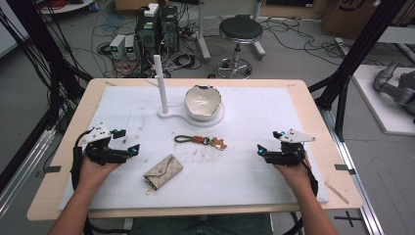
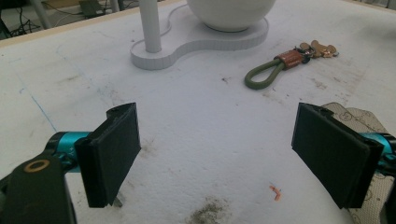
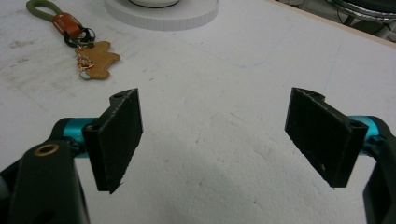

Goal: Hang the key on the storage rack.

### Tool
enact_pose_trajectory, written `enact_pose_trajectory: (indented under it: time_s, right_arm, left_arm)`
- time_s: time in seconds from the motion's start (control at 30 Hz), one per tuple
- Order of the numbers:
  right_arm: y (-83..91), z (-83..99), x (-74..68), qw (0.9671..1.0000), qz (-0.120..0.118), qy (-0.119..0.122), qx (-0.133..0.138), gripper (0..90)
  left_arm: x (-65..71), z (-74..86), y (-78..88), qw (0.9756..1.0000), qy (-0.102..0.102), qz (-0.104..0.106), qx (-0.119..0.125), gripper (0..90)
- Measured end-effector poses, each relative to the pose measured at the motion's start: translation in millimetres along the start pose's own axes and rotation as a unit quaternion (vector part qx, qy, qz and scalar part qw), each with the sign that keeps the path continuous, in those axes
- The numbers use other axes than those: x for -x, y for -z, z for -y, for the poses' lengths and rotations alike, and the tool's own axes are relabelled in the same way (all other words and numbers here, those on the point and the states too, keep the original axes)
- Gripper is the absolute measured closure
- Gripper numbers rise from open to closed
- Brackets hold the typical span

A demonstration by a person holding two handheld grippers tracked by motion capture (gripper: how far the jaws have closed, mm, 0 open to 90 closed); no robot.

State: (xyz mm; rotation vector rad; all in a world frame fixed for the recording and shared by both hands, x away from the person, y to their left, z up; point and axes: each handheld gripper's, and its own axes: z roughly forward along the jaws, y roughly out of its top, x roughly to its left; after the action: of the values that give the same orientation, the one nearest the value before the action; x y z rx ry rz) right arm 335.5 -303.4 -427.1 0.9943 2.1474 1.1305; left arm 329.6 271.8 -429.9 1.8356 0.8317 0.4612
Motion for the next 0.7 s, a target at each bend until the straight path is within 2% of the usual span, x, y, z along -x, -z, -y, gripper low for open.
enact_pose_trajectory:
  time_s: [0.17, 0.37, 0.57, 0.7]
  right_arm:
    - [-0.1, 0.8, 0.6, 0.9999, -0.006, -0.008, 0.003, 19.5]
    - [1.7, -0.1, -2.7, 0.9998, -0.016, 0.003, 0.006, 19.4]
    - [-1.8, -4.4, -6.5, 0.9996, -0.025, 0.012, 0.003, 19.4]
    - [-4.5, -7.4, -9.6, 0.9993, -0.036, 0.010, 0.003, 19.4]
  left_arm:
    - [-2.0, 1.2, -2.7, 1.0000, 0.005, 0.004, -0.004, 15.4]
    - [-1.6, 1.1, -0.6, 1.0000, -0.001, 0.004, -0.006, 15.4]
    - [-4.1, 1.5, 2.9, 0.9998, -0.009, -0.015, -0.004, 15.4]
    - [-6.7, 2.7, 4.7, 0.9998, -0.003, -0.020, -0.006, 15.4]
